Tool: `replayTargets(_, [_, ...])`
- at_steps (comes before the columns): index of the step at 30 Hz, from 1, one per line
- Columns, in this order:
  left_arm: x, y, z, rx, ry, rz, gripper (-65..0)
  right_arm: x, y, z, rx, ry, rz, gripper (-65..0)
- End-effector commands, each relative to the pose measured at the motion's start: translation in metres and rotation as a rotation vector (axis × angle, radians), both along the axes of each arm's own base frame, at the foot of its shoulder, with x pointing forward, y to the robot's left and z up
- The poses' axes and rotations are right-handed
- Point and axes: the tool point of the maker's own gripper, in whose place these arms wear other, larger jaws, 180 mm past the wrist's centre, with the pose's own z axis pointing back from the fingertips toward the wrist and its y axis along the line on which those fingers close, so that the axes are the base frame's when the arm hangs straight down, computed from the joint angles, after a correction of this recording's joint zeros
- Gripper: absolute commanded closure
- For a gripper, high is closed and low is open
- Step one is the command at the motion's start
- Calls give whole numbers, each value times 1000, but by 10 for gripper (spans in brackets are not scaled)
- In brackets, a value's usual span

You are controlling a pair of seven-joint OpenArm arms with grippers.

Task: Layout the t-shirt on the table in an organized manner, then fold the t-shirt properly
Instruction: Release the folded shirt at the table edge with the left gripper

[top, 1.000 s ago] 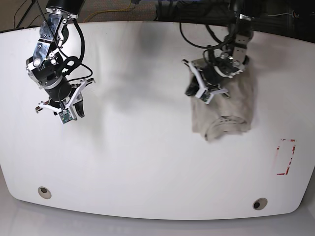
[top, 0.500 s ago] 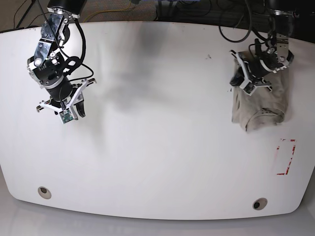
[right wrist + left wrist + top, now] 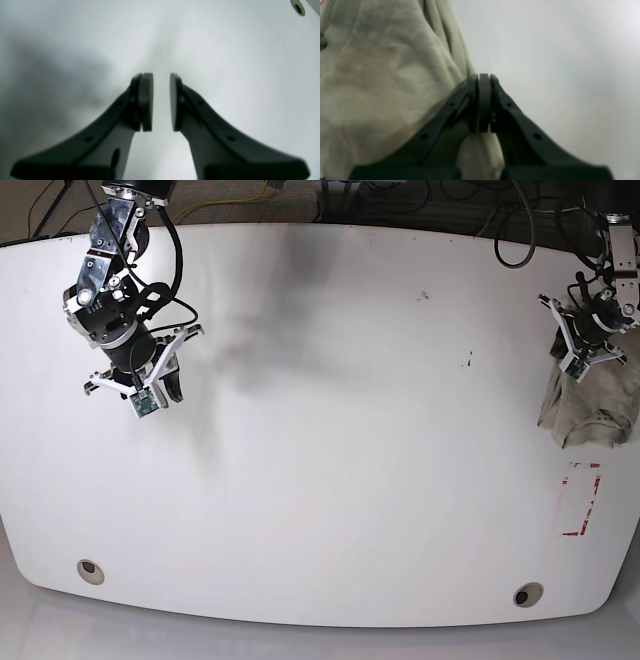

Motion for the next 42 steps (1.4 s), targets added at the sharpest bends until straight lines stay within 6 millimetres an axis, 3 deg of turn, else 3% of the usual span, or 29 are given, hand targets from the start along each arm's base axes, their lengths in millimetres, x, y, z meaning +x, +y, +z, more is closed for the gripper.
replayTargets(1, [-17, 22, -6, 81, 80, 22, 0, 6, -1, 15, 0, -54, 5, -109])
replayTargets(6, [-29, 39, -1, 95, 77, 70, 0, 6, -2, 15, -1, -55, 4, -109])
replayTargets(11, [-27, 49, 12, 126, 61, 93, 0, 7, -1, 18, -4, -64, 6, -109])
replayTargets(15, [-17, 45, 29, 144, 29, 96, 0, 8, -1, 20, -4, -70, 6, -109])
replayTargets(22, [21, 4, 83, 101, -146, 42, 0, 12, 2, 25, 2, -92, 14, -109])
replayTargets(28, [64, -54, 124, 86, -323, -42, 0, 21, 7, 38, 33, -176, 33, -109])
replayTargets(33, [80, -91, 129, 77, -387, -79, 0, 18, 15, 44, 77, -240, 57, -109])
replayTargets(38, [95, -125, 142, -42, -551, -68, 0, 11, 22, 45, 168, -330, 80, -109])
replayTargets(42, [88, -143, 140, -152, -663, -7, 0, -2, 20, 31, 262, -371, 72, -109])
